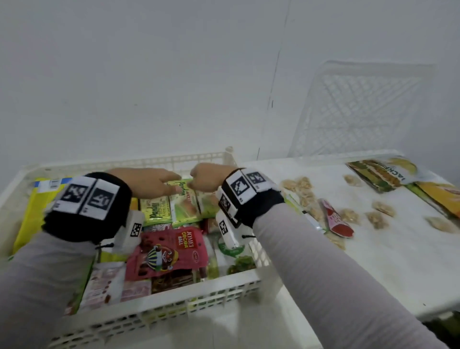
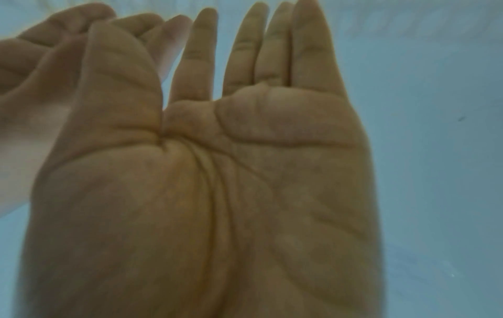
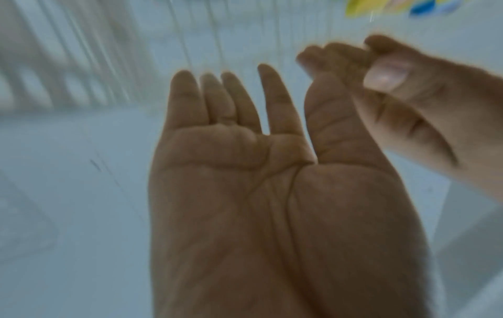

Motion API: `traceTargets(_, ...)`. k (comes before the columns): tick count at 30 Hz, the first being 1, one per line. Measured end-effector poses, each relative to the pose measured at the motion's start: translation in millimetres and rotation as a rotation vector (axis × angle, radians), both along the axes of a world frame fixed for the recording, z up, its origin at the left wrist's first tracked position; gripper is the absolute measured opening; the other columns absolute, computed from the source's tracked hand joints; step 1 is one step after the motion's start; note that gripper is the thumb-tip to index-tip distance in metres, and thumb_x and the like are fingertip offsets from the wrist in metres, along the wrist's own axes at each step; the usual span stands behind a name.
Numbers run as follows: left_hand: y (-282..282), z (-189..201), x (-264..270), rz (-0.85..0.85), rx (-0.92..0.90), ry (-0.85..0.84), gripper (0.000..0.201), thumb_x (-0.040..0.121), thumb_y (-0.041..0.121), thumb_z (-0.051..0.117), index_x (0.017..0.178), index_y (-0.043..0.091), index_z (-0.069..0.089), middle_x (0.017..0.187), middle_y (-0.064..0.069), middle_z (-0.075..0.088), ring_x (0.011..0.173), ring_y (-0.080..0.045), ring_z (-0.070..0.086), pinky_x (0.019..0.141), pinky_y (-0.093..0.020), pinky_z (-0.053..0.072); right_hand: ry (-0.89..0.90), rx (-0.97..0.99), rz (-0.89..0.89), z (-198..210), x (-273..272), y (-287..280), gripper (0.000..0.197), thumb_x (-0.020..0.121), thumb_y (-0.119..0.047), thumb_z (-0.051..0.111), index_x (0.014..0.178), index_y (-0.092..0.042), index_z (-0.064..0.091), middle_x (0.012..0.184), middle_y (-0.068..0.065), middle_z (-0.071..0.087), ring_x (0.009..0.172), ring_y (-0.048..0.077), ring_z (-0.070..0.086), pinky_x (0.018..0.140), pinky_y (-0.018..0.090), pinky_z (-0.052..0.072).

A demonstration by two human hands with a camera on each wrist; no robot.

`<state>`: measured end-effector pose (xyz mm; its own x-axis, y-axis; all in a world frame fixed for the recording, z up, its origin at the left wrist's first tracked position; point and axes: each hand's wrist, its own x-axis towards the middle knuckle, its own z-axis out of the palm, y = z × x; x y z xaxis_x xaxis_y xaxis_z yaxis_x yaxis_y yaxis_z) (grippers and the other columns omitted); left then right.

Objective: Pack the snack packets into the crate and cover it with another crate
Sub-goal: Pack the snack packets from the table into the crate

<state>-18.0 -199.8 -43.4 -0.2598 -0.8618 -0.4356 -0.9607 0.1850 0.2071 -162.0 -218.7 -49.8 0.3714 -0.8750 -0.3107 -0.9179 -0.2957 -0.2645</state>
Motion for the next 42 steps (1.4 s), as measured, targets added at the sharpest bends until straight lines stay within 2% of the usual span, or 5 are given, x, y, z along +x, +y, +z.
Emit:
traceTargets(10, 42, 62, -113, -0.068, -0.350, 0.536, 0.079, 0.065, 0.072, 0.036, 0.139, 0.045, 0.033, 0.145, 0.017, 0.037, 0.129, -0.007, 0.040, 0.108, -0.033, 0.033, -0.354, -0.146, -0.126, 60, -170, 36, 0.046, 0.098, -0.034, 0.043, 0.143, -0.023, 0.037, 0.146, -0.002, 0.041, 0.130, 0.009, 0.041, 0.095, 0.020, 0.031)
traceTargets(16, 63, 33, -236, -0.040, -0.264, 0.809, 0.056, 0.090, 0.037, 0.052, 0.142, 0.035, 0.032, 0.145, 0.007, 0.039, 0.130, -0.008, 0.040, 0.110, -0.031, 0.033, -0.406, 0.005, -0.319, 2, -274, 36, 0.048, 0.095, -0.033, 0.050, 0.141, -0.024, 0.040, 0.138, 0.005, 0.050, 0.116, 0.013, 0.053, 0.092, 0.023, 0.038)
traceTargets(20, 64, -5, -292, -0.073, -0.254, 0.699, 0.054, 0.095, 0.034, 0.047, 0.145, 0.030, 0.028, 0.148, 0.006, 0.034, 0.133, -0.008, 0.031, 0.095, -0.009, 0.019, -0.263, 0.110, -0.386, -50, -314, 28, 0.052, 0.091, -0.021, 0.053, 0.141, -0.020, 0.039, 0.141, 0.009, 0.046, 0.125, 0.022, 0.047, 0.101, 0.035, 0.041)
traceTargets(29, 12, -104, -332, 0.227, -0.054, 0.149, 0.027, 0.095, 0.032, 0.046, 0.113, 0.014, 0.043, 0.122, -0.018, 0.052, 0.108, -0.032, 0.052, 0.080, -0.035, 0.042, -0.031, 0.102, -0.258, -98, -334, 14, 0.065, 0.085, -0.046, 0.060, 0.139, -0.021, 0.033, 0.131, 0.018, 0.045, 0.124, 0.037, 0.039, 0.100, 0.043, 0.039)
traceTargets(42, -5, -125, -343, 0.363, -0.160, 0.106, 0.084, 0.088, 0.011, 0.055, 0.145, 0.000, -0.007, 0.104, -0.020, 0.061, 0.086, -0.029, 0.061, 0.060, -0.029, 0.042, -0.012, -0.082, -0.309, -104, -317, 13, 0.049, 0.090, -0.014, 0.050, 0.133, -0.005, 0.030, 0.122, 0.026, 0.044, 0.110, 0.039, 0.046, 0.088, 0.042, 0.045)
